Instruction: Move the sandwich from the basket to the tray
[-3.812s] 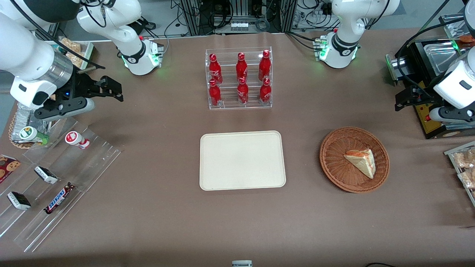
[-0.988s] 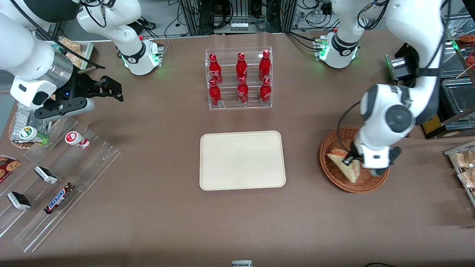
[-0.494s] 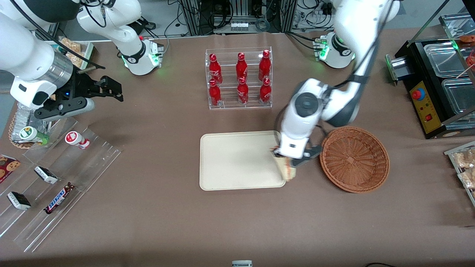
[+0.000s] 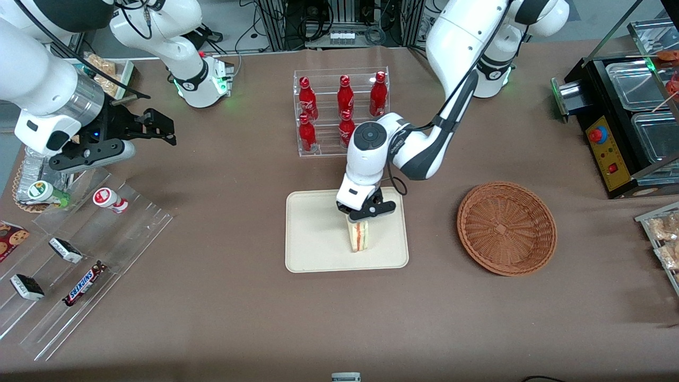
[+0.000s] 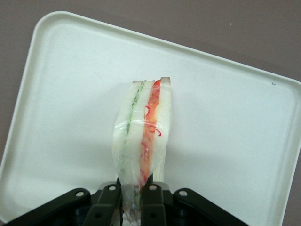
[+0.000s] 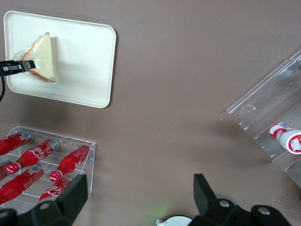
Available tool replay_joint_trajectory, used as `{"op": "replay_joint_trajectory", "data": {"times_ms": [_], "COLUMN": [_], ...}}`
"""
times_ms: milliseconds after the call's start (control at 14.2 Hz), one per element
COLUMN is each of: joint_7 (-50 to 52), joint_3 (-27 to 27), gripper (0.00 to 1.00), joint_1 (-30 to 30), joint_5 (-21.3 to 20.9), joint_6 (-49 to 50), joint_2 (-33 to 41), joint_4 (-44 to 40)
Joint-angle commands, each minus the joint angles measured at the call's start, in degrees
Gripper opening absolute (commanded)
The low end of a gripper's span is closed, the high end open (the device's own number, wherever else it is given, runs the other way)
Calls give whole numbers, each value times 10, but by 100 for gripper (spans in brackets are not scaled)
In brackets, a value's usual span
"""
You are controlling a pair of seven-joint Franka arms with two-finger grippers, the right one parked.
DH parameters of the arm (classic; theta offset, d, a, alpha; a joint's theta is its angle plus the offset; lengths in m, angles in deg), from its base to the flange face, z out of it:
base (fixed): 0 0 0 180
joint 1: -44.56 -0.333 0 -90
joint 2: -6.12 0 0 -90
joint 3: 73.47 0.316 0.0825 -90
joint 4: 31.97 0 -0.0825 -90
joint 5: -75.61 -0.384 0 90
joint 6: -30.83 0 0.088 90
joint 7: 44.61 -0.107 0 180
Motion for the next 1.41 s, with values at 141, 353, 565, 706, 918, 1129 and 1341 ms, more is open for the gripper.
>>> {"op": "replay_joint_trajectory", "data": {"times_ms": [141,353,565,706,918,1129,1341], "joint_7": [20,13,6,-43,-107,-140,-233], "joint_3": [10,10,12,12,12,11,11], "gripper": [13,100,100,100,100,100,100], "joint_1": [19,17,1,-16,-60,-112,-166], "joint_5": [-13,-11,-14,-13,-4,-4,-4], "joint_6": [0,-18,40,87,192,266,283], "joint_2": [-41,-37,11,58,120,158,210], "joint_4": [-37,-37,-48,-43,-43,-33,20]}}
